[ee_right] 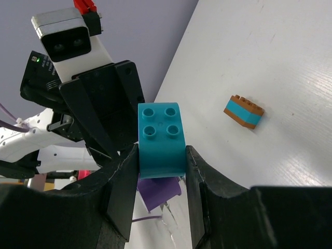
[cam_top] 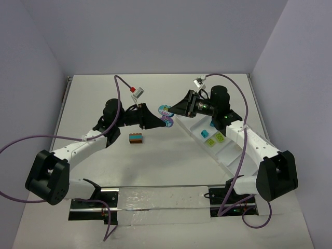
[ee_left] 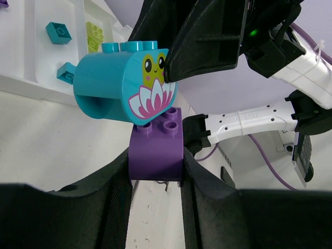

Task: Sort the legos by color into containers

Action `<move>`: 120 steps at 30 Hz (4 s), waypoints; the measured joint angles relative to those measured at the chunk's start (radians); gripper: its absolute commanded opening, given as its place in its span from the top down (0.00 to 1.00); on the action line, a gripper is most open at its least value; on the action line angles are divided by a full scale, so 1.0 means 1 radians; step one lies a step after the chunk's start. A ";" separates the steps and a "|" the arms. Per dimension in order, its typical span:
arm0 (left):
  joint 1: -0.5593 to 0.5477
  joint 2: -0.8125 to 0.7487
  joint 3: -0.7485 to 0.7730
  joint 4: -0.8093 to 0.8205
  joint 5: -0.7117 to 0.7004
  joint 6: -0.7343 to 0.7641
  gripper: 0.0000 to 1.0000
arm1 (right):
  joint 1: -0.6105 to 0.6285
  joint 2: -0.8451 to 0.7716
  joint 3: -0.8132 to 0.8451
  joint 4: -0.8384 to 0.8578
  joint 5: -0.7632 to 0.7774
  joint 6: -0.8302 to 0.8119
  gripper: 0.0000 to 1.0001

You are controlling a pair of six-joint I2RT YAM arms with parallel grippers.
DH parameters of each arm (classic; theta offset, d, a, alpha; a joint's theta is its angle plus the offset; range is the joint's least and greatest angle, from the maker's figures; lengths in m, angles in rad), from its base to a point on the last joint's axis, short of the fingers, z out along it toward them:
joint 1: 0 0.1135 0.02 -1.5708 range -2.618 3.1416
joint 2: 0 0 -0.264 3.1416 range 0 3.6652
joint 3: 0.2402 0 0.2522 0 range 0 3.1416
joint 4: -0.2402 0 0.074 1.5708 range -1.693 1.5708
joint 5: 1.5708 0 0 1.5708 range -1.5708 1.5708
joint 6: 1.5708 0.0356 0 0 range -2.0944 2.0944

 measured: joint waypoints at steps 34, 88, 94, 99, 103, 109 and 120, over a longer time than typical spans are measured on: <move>-0.123 -0.018 0.075 -0.401 -0.316 0.173 1.00 | -0.274 0.092 0.005 -0.557 0.885 -0.301 0.95; -0.219 0.104 0.246 -0.497 -0.401 0.176 1.00 | -0.310 -0.109 0.050 -0.590 0.820 -0.303 0.32; -0.240 0.204 0.344 -0.523 -0.401 0.181 1.00 | -0.310 -0.262 -0.005 -0.635 0.762 -0.306 0.32; -0.265 0.281 0.427 -0.549 -0.399 0.183 1.00 | -0.310 -0.328 -0.014 -0.644 0.774 -0.303 0.32; -0.283 0.353 0.501 -0.556 -0.394 0.182 1.00 | -0.310 -0.369 -0.021 -0.664 0.797 -0.296 0.32; -0.318 0.430 0.582 -0.567 -0.387 0.183 1.00 | -0.310 -0.417 -0.023 -0.674 0.794 -0.280 0.32; -0.321 0.690 0.932 -0.757 -0.634 0.221 0.91 | -0.310 -0.446 -0.018 -0.697 0.832 -0.252 0.32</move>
